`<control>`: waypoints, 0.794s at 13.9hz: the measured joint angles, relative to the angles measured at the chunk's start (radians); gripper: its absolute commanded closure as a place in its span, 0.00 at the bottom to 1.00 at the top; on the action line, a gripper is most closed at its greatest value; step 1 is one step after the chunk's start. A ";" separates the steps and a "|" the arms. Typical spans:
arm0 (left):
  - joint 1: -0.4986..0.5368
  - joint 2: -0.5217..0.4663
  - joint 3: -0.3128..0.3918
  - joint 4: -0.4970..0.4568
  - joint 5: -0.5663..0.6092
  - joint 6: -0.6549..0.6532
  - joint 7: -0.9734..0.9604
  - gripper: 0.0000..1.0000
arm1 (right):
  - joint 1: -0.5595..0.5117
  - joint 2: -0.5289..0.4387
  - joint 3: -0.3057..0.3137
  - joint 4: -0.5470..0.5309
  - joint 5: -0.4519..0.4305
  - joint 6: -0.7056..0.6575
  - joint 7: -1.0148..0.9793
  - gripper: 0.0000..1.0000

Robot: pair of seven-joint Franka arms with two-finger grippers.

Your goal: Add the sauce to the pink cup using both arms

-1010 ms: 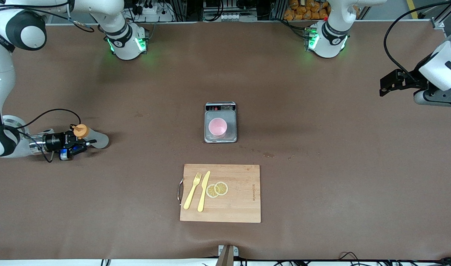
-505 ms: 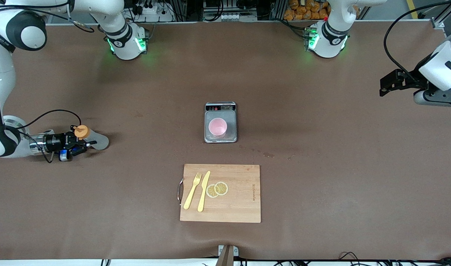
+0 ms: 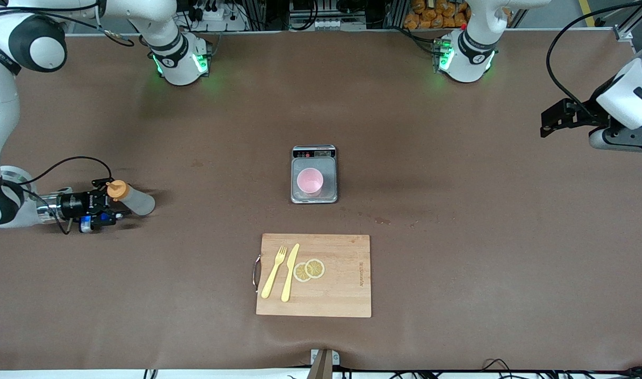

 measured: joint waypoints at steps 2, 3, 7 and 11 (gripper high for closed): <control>0.000 0.000 0.000 0.000 0.000 0.000 0.000 0.00 | 0.001 -0.008 0.003 0.055 -0.019 -0.029 0.000 0.00; 0.000 0.000 0.000 0.000 0.000 0.001 0.000 0.00 | 0.004 -0.014 0.004 0.088 -0.029 -0.053 0.000 0.00; 0.001 0.000 0.001 0.000 0.000 0.003 0.000 0.00 | 0.066 -0.067 0.014 0.211 -0.138 -0.110 0.001 0.00; 0.001 0.000 0.001 0.000 0.000 0.004 0.000 0.00 | 0.179 -0.142 0.016 0.299 -0.229 -0.158 0.007 0.00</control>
